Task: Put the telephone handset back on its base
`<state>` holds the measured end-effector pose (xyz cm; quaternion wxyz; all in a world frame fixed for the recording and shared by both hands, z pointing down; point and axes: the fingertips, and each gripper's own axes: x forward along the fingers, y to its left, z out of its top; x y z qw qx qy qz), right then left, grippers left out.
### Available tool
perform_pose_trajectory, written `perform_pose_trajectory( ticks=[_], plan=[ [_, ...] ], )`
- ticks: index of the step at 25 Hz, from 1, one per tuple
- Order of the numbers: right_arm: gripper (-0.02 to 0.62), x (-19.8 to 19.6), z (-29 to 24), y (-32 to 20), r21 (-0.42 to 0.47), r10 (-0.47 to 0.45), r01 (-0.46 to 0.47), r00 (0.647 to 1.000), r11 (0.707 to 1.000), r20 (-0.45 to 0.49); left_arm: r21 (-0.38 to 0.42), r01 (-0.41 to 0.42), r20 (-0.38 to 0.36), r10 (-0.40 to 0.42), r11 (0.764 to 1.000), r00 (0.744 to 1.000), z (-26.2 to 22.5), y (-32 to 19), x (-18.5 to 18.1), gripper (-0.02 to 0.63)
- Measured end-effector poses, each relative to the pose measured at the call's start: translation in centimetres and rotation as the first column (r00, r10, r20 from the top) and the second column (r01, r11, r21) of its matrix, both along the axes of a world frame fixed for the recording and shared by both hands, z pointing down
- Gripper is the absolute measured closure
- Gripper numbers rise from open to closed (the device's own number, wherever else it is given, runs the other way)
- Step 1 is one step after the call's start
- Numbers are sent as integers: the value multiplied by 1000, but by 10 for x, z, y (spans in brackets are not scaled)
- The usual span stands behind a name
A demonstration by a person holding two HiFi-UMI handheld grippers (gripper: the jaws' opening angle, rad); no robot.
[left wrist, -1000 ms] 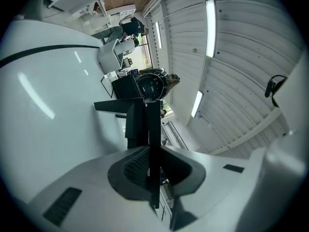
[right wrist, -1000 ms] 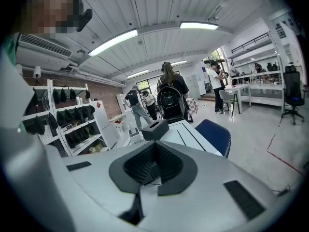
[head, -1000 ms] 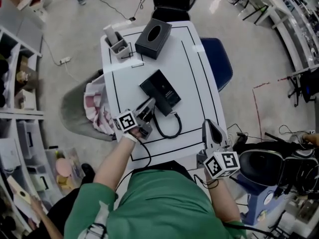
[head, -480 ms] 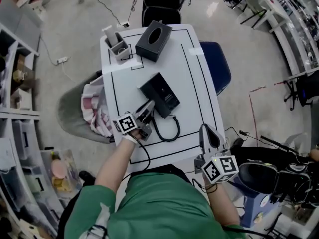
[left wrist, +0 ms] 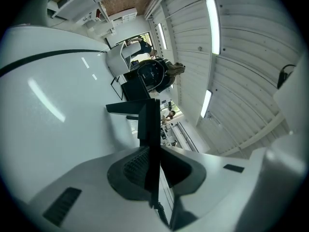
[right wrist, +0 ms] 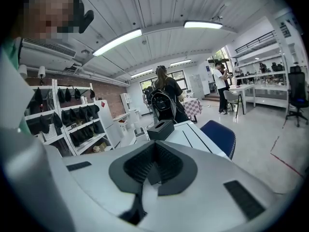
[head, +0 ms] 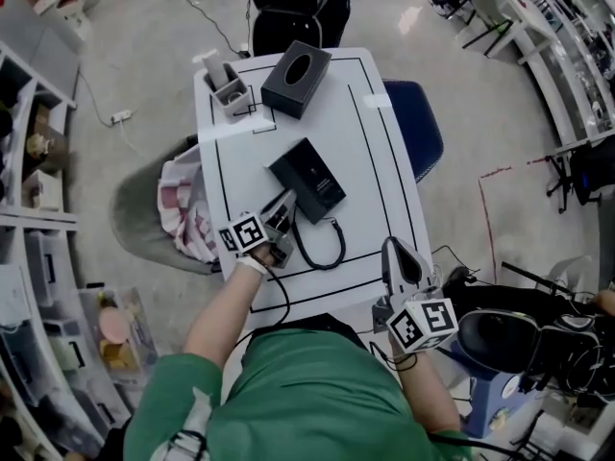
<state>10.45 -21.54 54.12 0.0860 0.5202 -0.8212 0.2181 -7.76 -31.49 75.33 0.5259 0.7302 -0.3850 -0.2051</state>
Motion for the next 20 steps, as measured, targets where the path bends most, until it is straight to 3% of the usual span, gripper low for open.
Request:
perform_pose_trajectory(
  ticks=[4, 12, 20],
  plan=[
    [572, 0, -2, 3, 14, 1, -1, 1000, 1000, 15, -49, 16, 43, -14, 999, 999, 1, 0, -2, 521],
    [574, -2, -7, 13, 32, -4, 3, 999, 999, 34, -161, 28, 173, 0, 987, 985, 12, 3, -9, 425],
    [572, 5, -15, 12, 60, 3, -5, 999, 998, 43, -143, 2, 200, 27, 990, 979, -8, 9, -8, 425]
  ],
)
